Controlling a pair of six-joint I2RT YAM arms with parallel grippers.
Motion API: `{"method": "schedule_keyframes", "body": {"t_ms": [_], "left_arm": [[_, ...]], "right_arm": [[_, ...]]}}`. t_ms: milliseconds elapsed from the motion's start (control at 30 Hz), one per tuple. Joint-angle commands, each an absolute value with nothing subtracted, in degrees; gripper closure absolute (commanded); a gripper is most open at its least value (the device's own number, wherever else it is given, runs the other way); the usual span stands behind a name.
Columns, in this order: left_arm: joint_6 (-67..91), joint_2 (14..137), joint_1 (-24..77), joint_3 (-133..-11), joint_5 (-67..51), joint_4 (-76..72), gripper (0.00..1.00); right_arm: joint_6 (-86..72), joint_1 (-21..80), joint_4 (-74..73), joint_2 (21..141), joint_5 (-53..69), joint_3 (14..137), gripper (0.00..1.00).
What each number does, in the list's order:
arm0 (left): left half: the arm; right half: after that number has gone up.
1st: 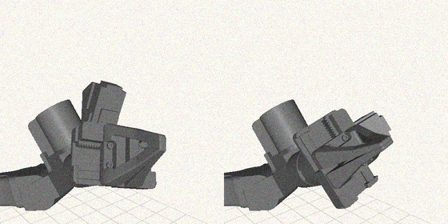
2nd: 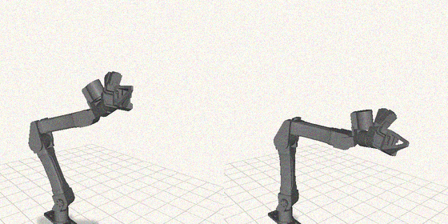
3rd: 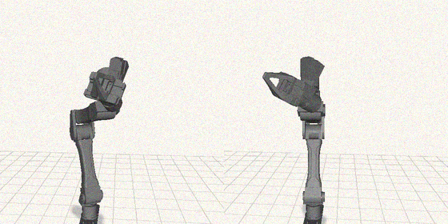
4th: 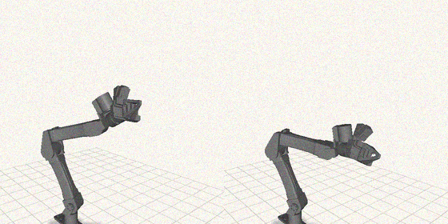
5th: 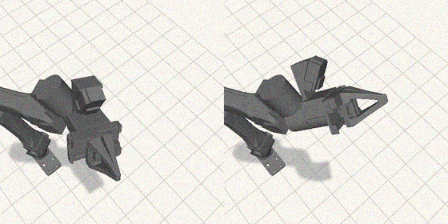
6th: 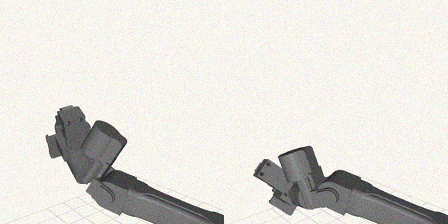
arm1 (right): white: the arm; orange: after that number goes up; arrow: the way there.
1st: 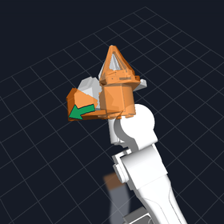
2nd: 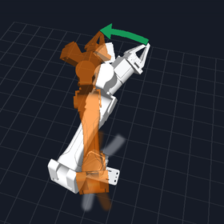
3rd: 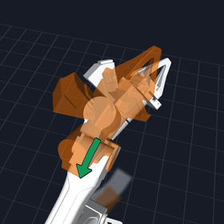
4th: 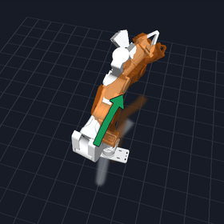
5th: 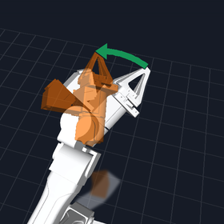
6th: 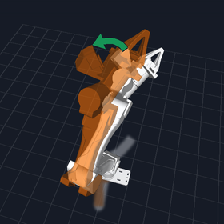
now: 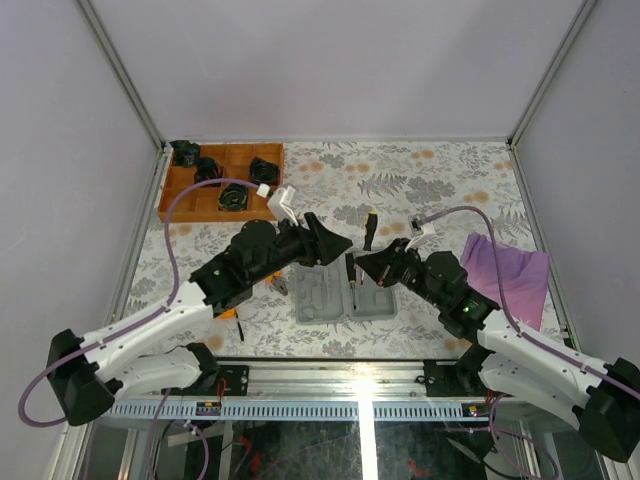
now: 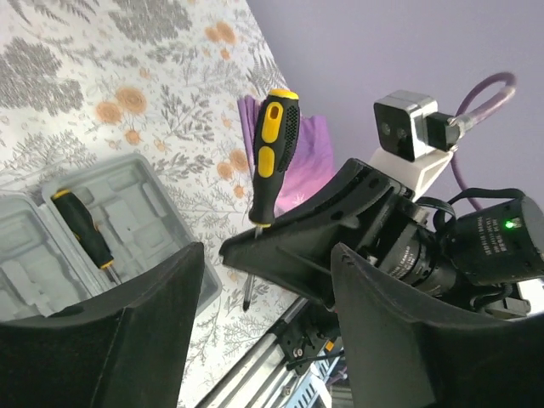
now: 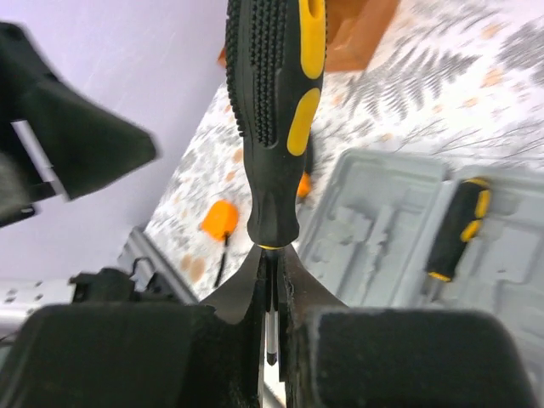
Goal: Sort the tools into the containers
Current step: Pick up the screwdriver from the center of the board.
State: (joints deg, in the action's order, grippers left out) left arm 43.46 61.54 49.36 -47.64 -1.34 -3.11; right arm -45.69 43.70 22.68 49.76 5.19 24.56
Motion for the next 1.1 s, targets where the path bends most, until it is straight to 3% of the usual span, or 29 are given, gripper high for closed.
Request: {"method": "schedule_keyframes", "body": {"t_ms": [0,200,300,633,733,1067], "left_arm": [[38.76,56.76,49.59,-52.05,3.73,3.50,0.37],[37.44,50.98,49.58,-53.31,5.93,11.05,0.29],[37.15,48.39,49.64,-53.53,5.92,13.59,0.24],[31.04,51.90,49.66,-59.51,0.11,25.68,0.12],[29.50,53.27,49.68,-59.02,-4.48,26.32,0.13],[28.11,61.02,52.82,-57.79,-11.42,27.44,0.25]], "right_arm": [[-33.32,43.43,22.58,44.68,-5.10,26.20,1.00],[-6.03,43.50,34.06,39.34,5.36,21.17,1.00],[7.19,43.50,34.93,38.95,17.52,20.23,1.00],[55.34,43.50,2.25,46.80,40.63,32.99,1.00],[66.85,43.45,-4.53,48.72,39.93,35.52,1.00],[79.99,43.68,-11.73,51.55,31.86,40.43,1.00]]}}
